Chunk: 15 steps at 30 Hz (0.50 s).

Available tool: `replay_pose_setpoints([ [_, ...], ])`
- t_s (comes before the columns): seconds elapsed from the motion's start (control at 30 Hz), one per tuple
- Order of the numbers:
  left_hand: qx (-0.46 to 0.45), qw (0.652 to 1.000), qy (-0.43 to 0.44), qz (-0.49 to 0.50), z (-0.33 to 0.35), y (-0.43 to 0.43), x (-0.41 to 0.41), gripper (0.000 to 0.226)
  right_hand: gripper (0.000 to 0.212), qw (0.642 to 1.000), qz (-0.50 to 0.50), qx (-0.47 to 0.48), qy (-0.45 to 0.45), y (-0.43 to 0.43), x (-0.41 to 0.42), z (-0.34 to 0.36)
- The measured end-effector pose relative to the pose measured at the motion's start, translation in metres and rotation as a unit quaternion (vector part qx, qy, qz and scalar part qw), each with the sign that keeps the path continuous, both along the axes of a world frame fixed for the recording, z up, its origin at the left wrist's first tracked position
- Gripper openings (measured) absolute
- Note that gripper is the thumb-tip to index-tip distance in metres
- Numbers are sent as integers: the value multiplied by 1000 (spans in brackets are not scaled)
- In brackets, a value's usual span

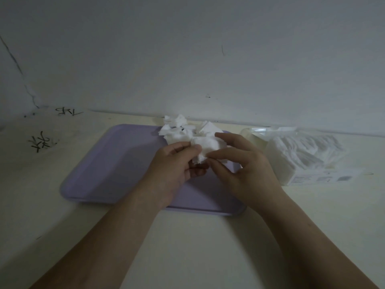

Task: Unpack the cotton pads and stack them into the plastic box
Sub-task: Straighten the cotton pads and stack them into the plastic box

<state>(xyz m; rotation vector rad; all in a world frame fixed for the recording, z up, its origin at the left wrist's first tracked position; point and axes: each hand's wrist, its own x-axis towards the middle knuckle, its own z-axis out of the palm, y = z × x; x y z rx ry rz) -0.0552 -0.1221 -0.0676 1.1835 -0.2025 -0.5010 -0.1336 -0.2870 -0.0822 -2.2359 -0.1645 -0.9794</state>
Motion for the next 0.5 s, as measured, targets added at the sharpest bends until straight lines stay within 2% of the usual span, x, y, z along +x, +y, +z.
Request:
replay_pose_setpoints([
  [0.13, -13, 1000, 22, -2, 2, 0, 1, 18, 5, 999, 19, 43, 13, 2, -2, 4],
  [0.33, -16, 999, 32, 6, 2, -1, -2, 12, 11, 993, 35, 95, 60, 6, -4, 8],
  [0.5, -13, 999, 35, 9, 2, 0, 0, 16, 15, 976, 76, 194, 69, 7, -5, 12],
])
